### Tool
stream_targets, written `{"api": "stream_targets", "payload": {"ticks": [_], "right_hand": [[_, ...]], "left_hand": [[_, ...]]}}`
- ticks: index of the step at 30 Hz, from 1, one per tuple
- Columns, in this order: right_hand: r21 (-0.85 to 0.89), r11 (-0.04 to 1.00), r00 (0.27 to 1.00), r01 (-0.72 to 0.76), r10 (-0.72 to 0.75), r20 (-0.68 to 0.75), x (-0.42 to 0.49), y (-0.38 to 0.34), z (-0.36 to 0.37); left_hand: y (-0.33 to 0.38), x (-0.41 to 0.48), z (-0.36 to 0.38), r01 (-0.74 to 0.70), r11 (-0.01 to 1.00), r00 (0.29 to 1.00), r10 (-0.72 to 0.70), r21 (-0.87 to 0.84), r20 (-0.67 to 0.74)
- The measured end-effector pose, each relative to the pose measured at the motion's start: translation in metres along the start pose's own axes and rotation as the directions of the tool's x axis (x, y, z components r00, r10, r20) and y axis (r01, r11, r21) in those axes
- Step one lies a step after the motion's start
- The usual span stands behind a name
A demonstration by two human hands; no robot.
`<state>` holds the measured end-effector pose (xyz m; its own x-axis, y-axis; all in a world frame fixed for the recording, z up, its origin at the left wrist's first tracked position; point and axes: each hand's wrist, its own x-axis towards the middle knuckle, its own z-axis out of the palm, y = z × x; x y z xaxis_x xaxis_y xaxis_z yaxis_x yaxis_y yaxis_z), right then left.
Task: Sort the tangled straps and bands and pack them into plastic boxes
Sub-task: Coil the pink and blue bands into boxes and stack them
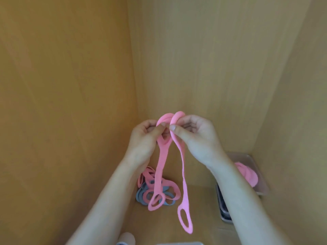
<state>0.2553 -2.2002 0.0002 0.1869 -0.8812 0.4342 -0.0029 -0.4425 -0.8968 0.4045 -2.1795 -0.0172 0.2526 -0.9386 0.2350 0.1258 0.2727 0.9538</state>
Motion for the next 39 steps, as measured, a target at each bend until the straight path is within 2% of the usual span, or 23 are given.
{"api": "stream_targets", "payload": {"ticks": [3,9,14,19,21,26,32,39], "right_hand": [[-0.127,0.991,0.997,0.046,-0.053,-0.054,-0.006,0.003,0.007],[-0.206,0.973,0.990,0.104,-0.121,-0.075,-0.016,0.003,0.007],[-0.295,0.930,0.976,0.217,-0.208,0.062,-0.025,-0.001,-0.005],[-0.479,0.848,0.946,0.226,-0.308,-0.099,-0.024,0.003,-0.025],[-0.519,0.831,0.953,0.202,-0.290,-0.092,-0.022,0.007,-0.029],[-0.511,0.846,0.970,0.154,-0.229,-0.087,-0.014,0.014,-0.024],[-0.333,0.933,0.977,0.134,-0.180,-0.110,-0.007,0.010,-0.024],[-0.198,0.979,0.999,0.050,-0.046,0.024,-0.001,-0.010,-0.034]], "left_hand": [[-0.002,-0.003,0.006,0.016,0.999,0.998,-0.014,-0.037,0.060],[0.000,-0.006,0.013,0.094,0.970,0.987,-0.061,-0.223,0.150],[0.007,-0.009,0.011,0.063,0.979,0.972,-0.017,-0.192,0.235],[0.014,-0.007,0.013,0.054,0.983,0.974,-0.013,-0.176,0.227],[0.016,-0.007,0.014,0.049,0.981,0.971,-0.003,-0.186,0.241],[0.021,-0.009,0.015,0.044,0.982,0.961,0.008,-0.183,0.275],[0.027,-0.006,0.009,0.005,0.993,0.954,0.031,-0.119,0.299],[0.031,-0.004,-0.002,-0.015,0.997,0.944,0.040,-0.078,0.327]]}}
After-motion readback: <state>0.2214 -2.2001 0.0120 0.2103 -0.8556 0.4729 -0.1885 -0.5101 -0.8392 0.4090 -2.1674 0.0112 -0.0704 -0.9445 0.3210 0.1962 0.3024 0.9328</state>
